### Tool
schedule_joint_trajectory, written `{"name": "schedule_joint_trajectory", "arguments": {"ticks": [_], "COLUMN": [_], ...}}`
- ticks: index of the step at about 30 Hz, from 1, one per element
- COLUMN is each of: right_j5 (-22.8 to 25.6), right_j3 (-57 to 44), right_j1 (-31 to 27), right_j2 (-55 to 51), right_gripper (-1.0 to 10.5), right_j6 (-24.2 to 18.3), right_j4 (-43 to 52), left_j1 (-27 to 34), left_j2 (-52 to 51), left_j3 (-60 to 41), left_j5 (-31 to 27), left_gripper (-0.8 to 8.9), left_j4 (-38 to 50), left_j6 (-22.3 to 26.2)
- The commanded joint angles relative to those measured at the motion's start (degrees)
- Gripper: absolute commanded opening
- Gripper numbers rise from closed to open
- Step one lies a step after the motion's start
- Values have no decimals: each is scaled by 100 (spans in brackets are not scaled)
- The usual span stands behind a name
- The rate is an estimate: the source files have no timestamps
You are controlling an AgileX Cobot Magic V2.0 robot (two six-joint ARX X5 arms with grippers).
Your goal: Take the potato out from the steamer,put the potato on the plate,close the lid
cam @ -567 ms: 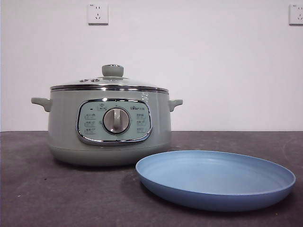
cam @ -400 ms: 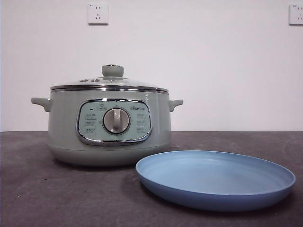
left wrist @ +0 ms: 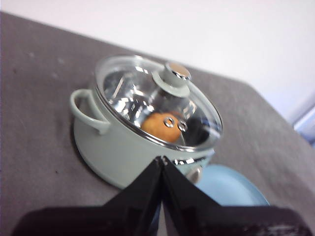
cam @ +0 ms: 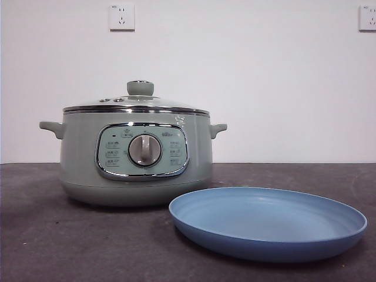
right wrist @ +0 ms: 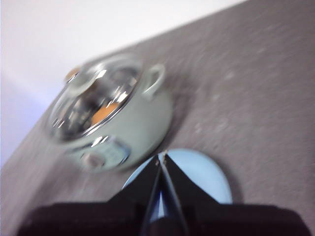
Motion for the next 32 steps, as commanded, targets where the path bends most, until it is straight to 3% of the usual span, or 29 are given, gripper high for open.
{"name": "schedule_joint_trajectory", "arguments": {"ticks": [1, 9, 14, 20, 21, 23, 25, 26, 28, 32], "right_j5": [-354, -579, -579, -570, -570, -570, -560, -555, -557, -564], "right_j3": [761, 2485, 2905, 2914, 2914, 2914, 2914, 2914, 2914, 2914], "right_j1": [24, 356, 671, 966, 970, 970, 970, 970, 970, 970], "right_j2": [564, 1878, 2240, 2267, 2264, 2264, 2264, 2264, 2267, 2267], "right_gripper": [-12, -12, -12, 7, 12, 138, 394, 538, 680, 680], "right_j6": [-944, -2444, -2590, -2586, -2583, -2559, -2483, -2428, -2413, -2406], "right_j4": [-660, -2594, -3123, -3134, -3134, -3134, -3134, -3132, -3134, -3134], "left_j1": [9, -109, -330, -442, -442, -442, -442, -442, -442, -442], "left_j2": [450, 1311, 1495, 1491, 1491, 1491, 1491, 1491, 1493, 1493], "left_j3": [450, 1591, 2061, 2127, 2127, 2127, 2127, 2129, 2131, 2133], "left_j5": [374, 1165, 1187, 1156, 1156, 1154, 1154, 1154, 1156, 1152], "left_gripper": [-8, -8, -8, 6, 46, 282, 596, 678, 691, 691], "left_j4": [-415, -1893, -2680, -2763, -2761, -2723, -2673, -2656, -2625, -2531], "left_j6": [789, 1978, 2524, 2568, 2566, 2535, 2522, 2522, 2522, 2522]}}
